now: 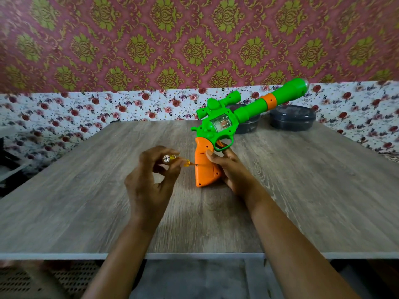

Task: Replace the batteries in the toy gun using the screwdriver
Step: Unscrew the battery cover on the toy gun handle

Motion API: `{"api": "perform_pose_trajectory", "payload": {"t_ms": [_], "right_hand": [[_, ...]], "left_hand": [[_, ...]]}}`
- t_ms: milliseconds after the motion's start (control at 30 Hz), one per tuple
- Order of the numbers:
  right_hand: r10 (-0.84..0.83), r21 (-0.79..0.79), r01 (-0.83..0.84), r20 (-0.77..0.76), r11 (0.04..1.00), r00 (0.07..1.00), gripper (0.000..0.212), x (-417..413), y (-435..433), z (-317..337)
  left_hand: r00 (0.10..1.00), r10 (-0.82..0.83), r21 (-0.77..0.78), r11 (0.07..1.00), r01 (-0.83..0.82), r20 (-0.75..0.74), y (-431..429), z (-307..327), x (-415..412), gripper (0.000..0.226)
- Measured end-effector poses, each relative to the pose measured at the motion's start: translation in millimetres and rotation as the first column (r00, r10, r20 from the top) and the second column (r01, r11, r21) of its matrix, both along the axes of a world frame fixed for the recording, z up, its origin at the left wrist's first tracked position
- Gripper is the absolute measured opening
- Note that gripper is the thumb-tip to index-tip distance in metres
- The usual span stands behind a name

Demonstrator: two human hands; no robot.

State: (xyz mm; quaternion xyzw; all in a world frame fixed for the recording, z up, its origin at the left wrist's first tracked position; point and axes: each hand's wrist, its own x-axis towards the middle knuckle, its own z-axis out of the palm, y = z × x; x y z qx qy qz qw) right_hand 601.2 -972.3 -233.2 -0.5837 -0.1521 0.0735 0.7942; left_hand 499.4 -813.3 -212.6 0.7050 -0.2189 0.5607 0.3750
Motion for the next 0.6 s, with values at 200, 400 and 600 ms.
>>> {"api": "perform_pose_trajectory", "payload": {"t_ms": [200, 400, 600], "right_hand": [[0.057, 0.014, -0.057, -0.013, 0.998, 0.998, 0.050, 0.5, -0.1, -1.5], [0.085, -0.029, -0.084, 0.013, 0.996, 0.996, 0.056, -0.1, -1.5, -0.8], [0.076, -0.076, -0.073, 0.040, 0.994, 0.996, 0.067, 0.0, -2.5, -4.1]], "left_hand": [[0.999, 0.016, 0.089, 0.996, -0.019, 0.036, 0.2, -1.2, 0.2, 0.024], [0.996, 0.066, 0.117, 0.991, -0.071, 0.053, 0.4, -1.2, 0.1, 0.031], [0.999, 0.025, 0.039, 0.999, -0.026, 0.031, 3.2, -0.7, 0.7, 0.022]]}}
